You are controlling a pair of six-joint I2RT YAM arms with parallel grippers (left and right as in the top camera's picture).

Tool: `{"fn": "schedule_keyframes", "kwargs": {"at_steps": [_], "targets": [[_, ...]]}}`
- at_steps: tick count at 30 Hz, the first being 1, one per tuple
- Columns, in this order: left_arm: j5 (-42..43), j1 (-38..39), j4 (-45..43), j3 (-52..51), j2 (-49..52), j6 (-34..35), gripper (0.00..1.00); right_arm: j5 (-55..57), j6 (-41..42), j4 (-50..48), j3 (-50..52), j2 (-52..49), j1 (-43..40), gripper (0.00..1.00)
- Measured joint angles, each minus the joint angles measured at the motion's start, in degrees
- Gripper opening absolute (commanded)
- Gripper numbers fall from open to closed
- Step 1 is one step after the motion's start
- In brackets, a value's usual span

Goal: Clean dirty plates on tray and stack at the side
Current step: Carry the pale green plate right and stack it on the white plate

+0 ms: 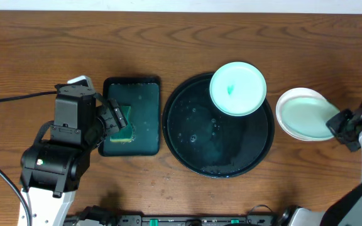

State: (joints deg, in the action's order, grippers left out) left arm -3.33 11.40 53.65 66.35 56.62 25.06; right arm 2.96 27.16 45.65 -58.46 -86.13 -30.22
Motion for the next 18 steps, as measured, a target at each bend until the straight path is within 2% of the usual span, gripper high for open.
{"fn": "schedule_keyframes", "kwargs": {"at_steps": [1,2,10,15,18], "targets": [[0.0,0.0,0.0,0.0,0.0,0.0,0.8,-0.6,0.1,-0.6,0.0,-0.3,0.0,0.4],[0.0,0.0,0.0,0.0,0.0,0.0,0.81,-1.8,-0.2,-1.6,0.0,-0.4,0.0,0.42],[0.0,0.0,0.0,0.0,0.0,0.0,0.81,-15.1,-7.5,-2.8,-5.2,2.8,4.8,0.43],[0.0,0.0,0.0,0.0,0.0,0.0,0.8,-19.5,-13.8,-7.5,-9.5,8.6,16.7,0.45],[0.0,0.0,0.0,0.0,0.0,0.0,0.8,-17.5,-16.5,-9.5,-10.2,9.7,25.2,0.48]]}}
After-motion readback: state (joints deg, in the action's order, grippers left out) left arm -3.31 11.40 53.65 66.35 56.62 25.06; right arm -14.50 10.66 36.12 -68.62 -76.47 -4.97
